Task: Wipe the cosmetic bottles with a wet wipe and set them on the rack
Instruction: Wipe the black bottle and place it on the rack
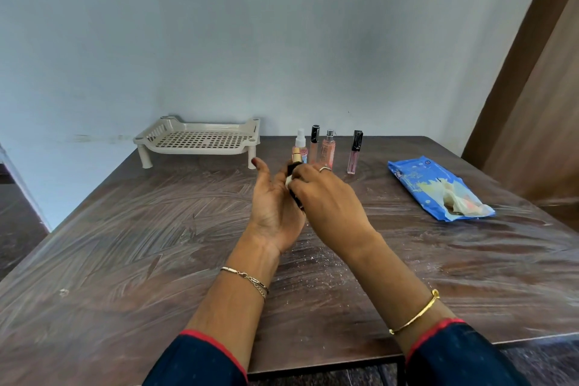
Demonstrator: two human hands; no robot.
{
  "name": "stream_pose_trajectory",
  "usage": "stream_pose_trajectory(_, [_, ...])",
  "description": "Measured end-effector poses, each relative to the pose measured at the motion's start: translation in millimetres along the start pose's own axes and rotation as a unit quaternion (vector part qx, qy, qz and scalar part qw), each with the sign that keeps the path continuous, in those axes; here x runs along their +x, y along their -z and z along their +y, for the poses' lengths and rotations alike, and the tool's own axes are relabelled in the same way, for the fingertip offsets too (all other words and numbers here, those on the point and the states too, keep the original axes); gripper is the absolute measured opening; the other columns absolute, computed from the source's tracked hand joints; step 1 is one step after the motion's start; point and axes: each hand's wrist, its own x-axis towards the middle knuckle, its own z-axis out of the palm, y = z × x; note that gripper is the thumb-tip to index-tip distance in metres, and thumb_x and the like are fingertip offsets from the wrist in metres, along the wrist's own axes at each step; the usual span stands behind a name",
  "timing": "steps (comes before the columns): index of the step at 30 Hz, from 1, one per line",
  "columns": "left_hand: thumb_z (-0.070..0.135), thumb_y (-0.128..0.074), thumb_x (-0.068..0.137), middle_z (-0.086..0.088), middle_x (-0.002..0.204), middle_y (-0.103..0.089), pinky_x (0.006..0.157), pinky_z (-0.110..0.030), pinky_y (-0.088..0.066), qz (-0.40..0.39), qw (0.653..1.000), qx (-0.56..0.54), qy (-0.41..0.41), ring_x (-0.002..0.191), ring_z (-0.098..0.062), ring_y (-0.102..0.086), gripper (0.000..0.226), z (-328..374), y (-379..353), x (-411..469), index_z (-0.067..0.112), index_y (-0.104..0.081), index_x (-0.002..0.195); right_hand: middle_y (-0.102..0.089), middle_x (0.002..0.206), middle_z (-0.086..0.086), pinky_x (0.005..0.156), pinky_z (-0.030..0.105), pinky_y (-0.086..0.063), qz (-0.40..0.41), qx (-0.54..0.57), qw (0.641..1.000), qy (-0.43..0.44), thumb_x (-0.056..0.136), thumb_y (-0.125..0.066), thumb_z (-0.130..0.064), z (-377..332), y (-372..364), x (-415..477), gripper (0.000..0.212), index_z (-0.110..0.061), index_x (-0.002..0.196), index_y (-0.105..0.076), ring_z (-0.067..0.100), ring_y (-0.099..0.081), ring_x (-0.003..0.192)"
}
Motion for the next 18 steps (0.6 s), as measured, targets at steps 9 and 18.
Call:
stream_pose_trajectory(9, [0.075,-0.028,0.085,-0.013,0.135,-0.054,0.112,-0.048,-0.032,0.002,1.000,0.020,-0.005,0.129,-0.031,-0.049,0.087,3.9,1.8,-1.0,0.006,-0.049,0.134,-0.061,0.111,0.006,0.060,0.028,-0.048,0.003,-0.007,1.000,-0.001,0.077,-0.070,-0.002,3.0,8.5,10.1,0.024,-0.010,0.100,-0.069,0.023,-0.062,0.087])
stream_pose_trajectory(18, [0.052,-0.039,0.096,-0.016,0.126,-0.057,0.114,-0.043,-0.030,0.028,0.999,-0.001,0.022,0.127,-0.030,-0.050,0.064,7.9,5.1,-3.0,0.000,-0.049,0.133,-0.061,0.102,0.008,0.053,0.031,-0.050,0.027,0.022,0.999,-0.019,0.074,-0.073,-0.002,-5.1,0.0,2.7,0.018,-0.006,0.091,-0.070,0.025,-0.061,0.076])
